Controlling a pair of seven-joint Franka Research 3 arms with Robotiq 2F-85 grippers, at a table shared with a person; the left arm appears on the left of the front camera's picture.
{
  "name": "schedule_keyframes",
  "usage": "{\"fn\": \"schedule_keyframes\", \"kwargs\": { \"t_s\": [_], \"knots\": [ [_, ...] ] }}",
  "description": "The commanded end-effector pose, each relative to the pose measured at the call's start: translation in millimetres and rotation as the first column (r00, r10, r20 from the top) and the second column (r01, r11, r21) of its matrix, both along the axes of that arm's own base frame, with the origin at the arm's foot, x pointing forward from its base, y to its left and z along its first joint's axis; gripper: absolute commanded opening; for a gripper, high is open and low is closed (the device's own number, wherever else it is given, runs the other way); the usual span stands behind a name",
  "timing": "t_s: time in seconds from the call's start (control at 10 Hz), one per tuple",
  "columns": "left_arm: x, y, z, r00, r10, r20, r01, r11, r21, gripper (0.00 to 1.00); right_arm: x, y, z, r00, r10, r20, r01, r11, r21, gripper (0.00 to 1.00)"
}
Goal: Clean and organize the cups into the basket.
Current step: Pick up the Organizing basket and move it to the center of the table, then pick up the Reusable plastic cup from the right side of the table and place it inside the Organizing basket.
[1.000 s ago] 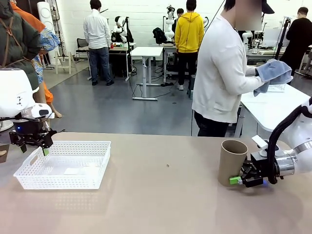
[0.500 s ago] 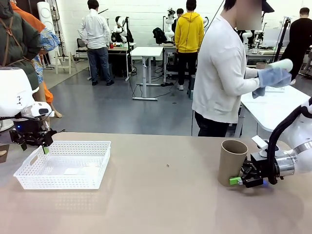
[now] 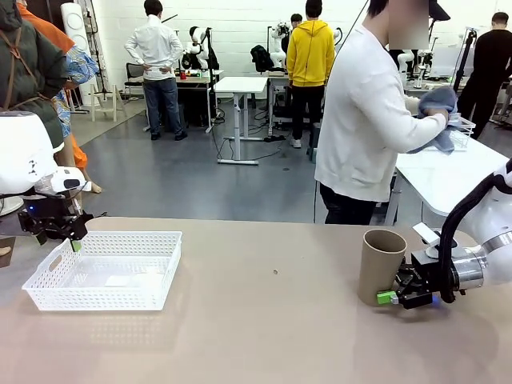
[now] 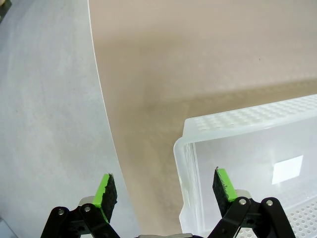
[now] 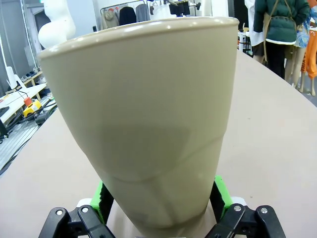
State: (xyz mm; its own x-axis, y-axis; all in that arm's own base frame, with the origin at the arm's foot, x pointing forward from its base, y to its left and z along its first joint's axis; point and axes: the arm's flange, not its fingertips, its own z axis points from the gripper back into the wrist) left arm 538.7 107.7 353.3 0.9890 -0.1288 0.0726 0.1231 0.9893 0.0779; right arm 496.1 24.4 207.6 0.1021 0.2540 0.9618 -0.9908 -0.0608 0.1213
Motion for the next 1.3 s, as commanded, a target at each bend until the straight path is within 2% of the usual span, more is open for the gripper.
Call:
{"fn": "schedule_keyframes", "kwargs": {
  "t_s": [0.0,0.1,0.2,0.3,0.4,0.5,0.6,0.7,0.8,0.9,1.0,1.1,1.2],
  "knots": [
    [3.8,5.3,-4.9,1.0,-0.026,-0.004,0.025,1.0,-0.009,1.0,1.1,-1.1,-2.1,1.0,0.016,0.018,-0.016,1.0,0.002,1.0],
    [4.0,4.8,-4.8,0.999,-0.03,-0.013,0.03,0.999,-0.02,1.0,0.5,-1.2,-2.0,1.0,0.024,0.018,-0.024,1.0,0.003,1.0],
    [3.6,4.5,-4.3,0.999,-0.046,-0.018,0.046,0.998,-0.031,0.4,-0.2,-2.2,-1.5,0.999,0.047,0.026,-0.047,0.999,0.015,0.44],
    [3.4,4.1,-3.2,0.999,-0.046,-0.021,0.045,0.998,-0.033,0.4,0.0,-2.8,-1.5,0.998,0.051,0.021,-0.051,0.999,0.018,0.42],
    [3.3,3.8,-1.9,0.999,-0.046,-0.023,0.045,0.998,-0.036,0.0,0.3,-3.1,-1.2,0.999,0.048,0.021,-0.049,0.999,0.022,0.0],
    [2.8,4.0,-1.3,0.999,-0.047,-0.025,0.046,0.998,-0.035,0.38,0.6,-3.2,-1.5,0.999,0.044,0.017,-0.044,0.999,0.023,0.0],
    [3.0,3.9,-1.4,0.999,-0.042,-0.031,0.041,0.999,-0.033,0.0,0.6,-3.3,-1.0,0.999,0.045,0.015,-0.045,0.999,0.023,0.0],
    [3.3,3.9,-1.4,0.999,-0.041,-0.033,0.04,0.999,-0.032,0.0,0.8,-3.4,-0.8,0.999,0.045,0.015,-0.045,0.999,0.022,0.21],
    [3.3,3.6,-1.0,0.999,-0.038,-0.035,0.037,0.999,-0.032,0.0,1.2,-3.4,-1.0,0.999,0.044,0.014,-0.045,0.999,0.02,0.21],
    [2.6,3.5,0.2,0.999,-0.041,-0.033,0.04,0.999,-0.029,0.0,1.0,-2.9,-1.1,0.999,0.048,0.013,-0.048,0.999,0.019,0.0],
    [2.2,3.4,0.5,0.999,-0.042,-0.033,0.041,0.999,-0.026,0.0,1.1,-2.8,-1.4,0.999,0.048,0.012,-0.049,0.999,0.018,0.21],
    [2.3,3.3,0.5,0.998,-0.041,-0.036,0.04,0.999,-0.025,0.0,1.2,-2.8,-1.6,0.999,0.048,0.011,-0.048,0.999,0.017,0.0],
    [2.7,2.7,0.3,0.998,-0.038,-0.042,0.038,0.999,-0.024,0.0,1.1,-2.7,-1.6,0.999,0.049,0.011,-0.049,0.999,0.017,0.0]
  ]
}}
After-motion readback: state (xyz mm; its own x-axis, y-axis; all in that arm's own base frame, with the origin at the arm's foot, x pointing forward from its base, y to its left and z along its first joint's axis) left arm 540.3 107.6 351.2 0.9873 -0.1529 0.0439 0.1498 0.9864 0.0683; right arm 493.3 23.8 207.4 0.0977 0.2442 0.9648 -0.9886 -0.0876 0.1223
